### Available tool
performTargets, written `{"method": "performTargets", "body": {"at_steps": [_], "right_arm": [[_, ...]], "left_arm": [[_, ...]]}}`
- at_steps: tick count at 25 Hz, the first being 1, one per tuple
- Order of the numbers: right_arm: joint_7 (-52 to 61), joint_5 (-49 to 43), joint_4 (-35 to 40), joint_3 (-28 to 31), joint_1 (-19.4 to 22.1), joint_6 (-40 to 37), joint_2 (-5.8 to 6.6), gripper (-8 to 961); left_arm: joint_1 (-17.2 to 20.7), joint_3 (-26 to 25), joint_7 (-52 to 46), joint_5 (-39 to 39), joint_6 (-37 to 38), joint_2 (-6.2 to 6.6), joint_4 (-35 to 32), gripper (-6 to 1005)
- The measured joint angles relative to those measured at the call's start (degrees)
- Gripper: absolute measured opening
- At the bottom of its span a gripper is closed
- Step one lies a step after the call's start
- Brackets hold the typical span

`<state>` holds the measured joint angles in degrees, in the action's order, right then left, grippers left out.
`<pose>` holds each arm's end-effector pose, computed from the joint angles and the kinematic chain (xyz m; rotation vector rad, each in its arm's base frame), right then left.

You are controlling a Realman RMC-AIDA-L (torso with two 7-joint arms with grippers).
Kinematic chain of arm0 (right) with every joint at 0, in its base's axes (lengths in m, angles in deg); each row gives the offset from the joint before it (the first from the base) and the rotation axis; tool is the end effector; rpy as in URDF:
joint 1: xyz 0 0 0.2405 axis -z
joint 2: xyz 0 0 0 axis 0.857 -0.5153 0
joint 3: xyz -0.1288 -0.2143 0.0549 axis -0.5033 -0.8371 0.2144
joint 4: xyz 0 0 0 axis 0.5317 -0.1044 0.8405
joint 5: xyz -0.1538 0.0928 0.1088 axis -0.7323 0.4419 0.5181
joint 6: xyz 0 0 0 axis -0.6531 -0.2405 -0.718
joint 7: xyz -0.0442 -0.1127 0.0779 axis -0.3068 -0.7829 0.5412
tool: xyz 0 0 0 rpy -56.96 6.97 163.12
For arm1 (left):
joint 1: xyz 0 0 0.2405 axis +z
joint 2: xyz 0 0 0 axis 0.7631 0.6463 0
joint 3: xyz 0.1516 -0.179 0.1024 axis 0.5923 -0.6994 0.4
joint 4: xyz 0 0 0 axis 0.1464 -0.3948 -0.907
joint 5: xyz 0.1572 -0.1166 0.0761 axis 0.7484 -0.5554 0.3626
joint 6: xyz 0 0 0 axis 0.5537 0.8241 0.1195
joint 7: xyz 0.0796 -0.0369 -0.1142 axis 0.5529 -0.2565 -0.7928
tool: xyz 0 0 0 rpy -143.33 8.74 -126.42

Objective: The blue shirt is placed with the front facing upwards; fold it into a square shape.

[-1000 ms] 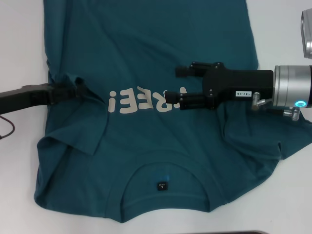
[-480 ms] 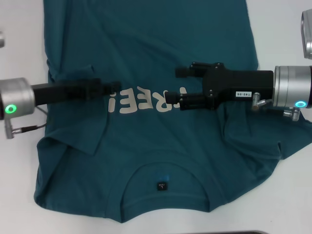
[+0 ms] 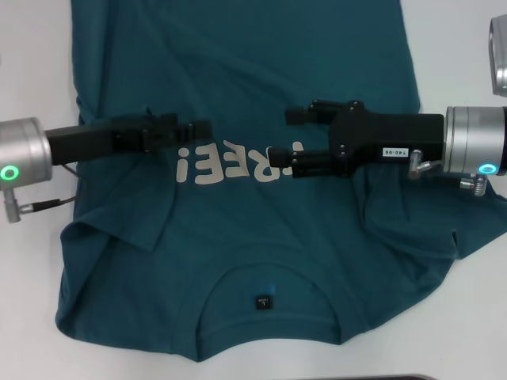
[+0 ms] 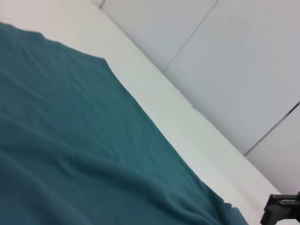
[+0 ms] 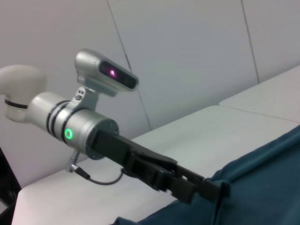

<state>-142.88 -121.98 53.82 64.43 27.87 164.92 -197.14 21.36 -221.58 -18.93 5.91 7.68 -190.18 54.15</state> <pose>0.2372 0.3231 -0.0456 -2.8052 0.6384 0.8178 -0.2642 0.3308 -0.0221 -2.5069 -1.2784 -0.7318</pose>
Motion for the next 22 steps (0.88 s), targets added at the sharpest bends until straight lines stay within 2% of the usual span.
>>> {"method": "performTargets", "body": {"at_steps": [6, 15, 22], "right_arm": [[-0.03, 0.0, 0.0, 0.14, 0.0, -0.06, 0.0, 904], [-0.04, -0.01, 0.0, 0.27, 0.07, -0.06, 0.0, 903], [-0.04, -0.01, 0.0, 0.3, 0.09, -0.05, 0.09, 903]], "left_arm": [[4.13, -0.09, -0.29, -0.6, 2.39, 0.23, 4.07, 841], [13.53, 0.27, 0.11, -0.04, 6.79, 0.74, 13.68, 840], [18.32, -0.08, 3.24, -0.01, 7.2, 1.26, 16.07, 840]]}}
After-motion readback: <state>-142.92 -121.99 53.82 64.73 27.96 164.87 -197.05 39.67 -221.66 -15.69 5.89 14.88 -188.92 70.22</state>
